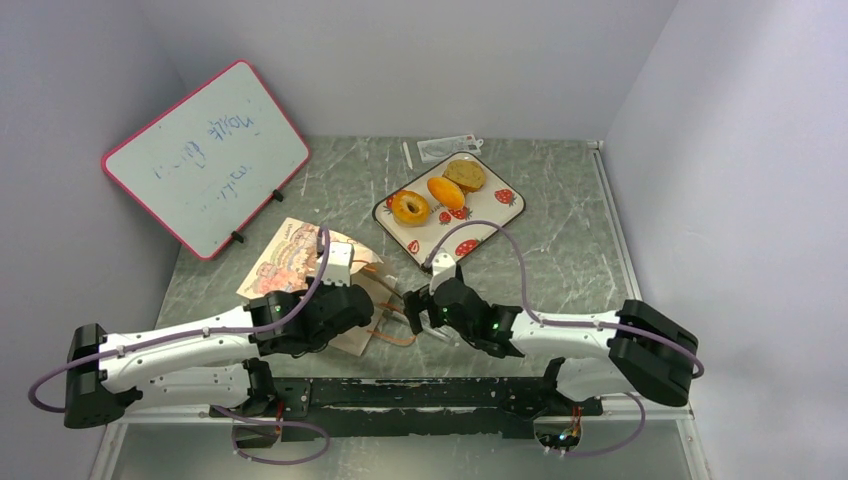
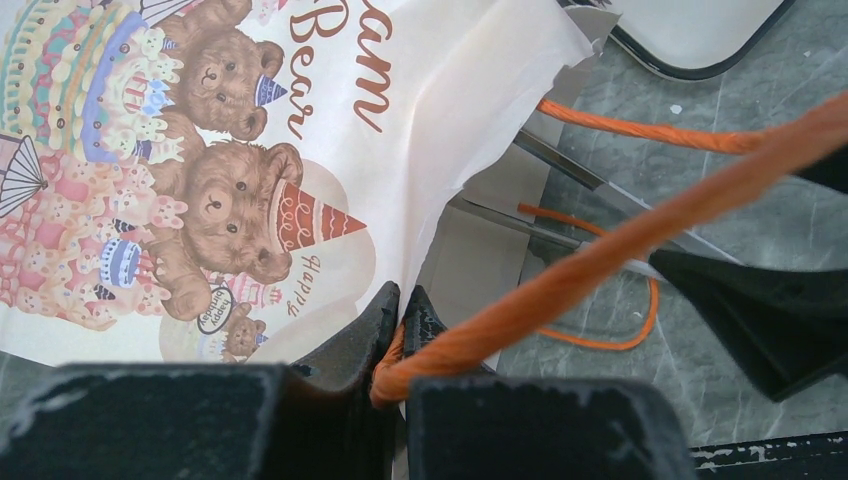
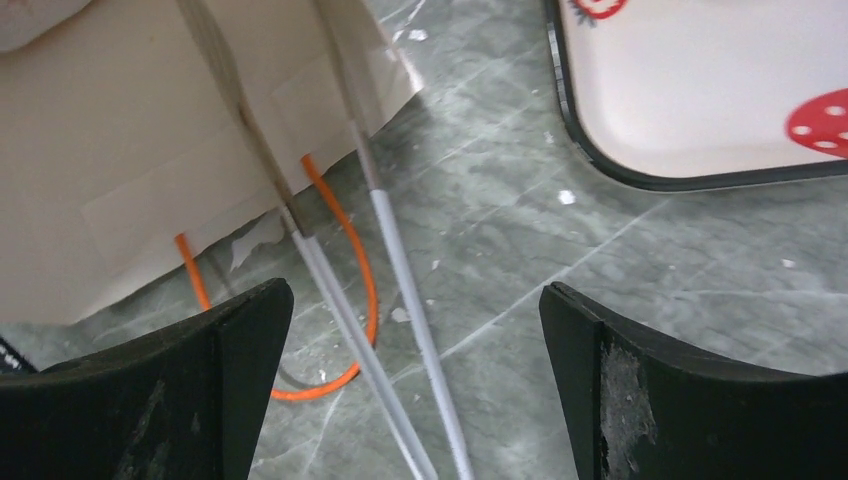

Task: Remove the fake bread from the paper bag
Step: Pick up the clamp from the paper bag.

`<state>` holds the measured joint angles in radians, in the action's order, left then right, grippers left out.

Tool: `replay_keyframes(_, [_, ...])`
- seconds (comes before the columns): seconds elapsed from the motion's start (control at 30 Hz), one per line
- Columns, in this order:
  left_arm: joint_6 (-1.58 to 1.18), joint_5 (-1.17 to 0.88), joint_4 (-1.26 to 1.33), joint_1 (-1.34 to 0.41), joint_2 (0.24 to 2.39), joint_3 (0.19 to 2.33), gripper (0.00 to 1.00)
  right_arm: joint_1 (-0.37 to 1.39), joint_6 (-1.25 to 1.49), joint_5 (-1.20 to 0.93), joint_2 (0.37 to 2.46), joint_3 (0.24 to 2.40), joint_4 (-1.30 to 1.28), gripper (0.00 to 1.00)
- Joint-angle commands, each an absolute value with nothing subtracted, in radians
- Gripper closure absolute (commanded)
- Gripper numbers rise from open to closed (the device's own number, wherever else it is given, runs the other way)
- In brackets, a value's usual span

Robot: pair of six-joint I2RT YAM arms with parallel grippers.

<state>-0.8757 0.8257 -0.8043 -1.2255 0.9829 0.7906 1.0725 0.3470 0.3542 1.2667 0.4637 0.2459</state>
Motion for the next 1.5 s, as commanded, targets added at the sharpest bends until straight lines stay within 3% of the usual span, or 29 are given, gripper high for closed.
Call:
replay_keyframes(0.0, [-0.865,0.834,-0.764,-1.217,0.963,0.779,0.93,1.113,0.316,0.326,1.297,0.471,0.305,0.01])
replay_keyframes(0.83, [-0.877,0.807,-0.757,-1.204,0.943,0.751,0.93,1.161,0.265,0.278,1.460,0.440,0.478,0.20])
replay_keyframes(1.13, [-0.882,0.803,-0.753,-1.204,0.932,0.740,0.93,1.160,0.260,0.222,1.512,0.449,0.518,0.43])
replay_keyframes(1.47, [-0.870,0.795,-0.753,-1.204,0.911,0.735,0.93,1.158,0.283,0.205,1.552,0.431,0.560,0.42])
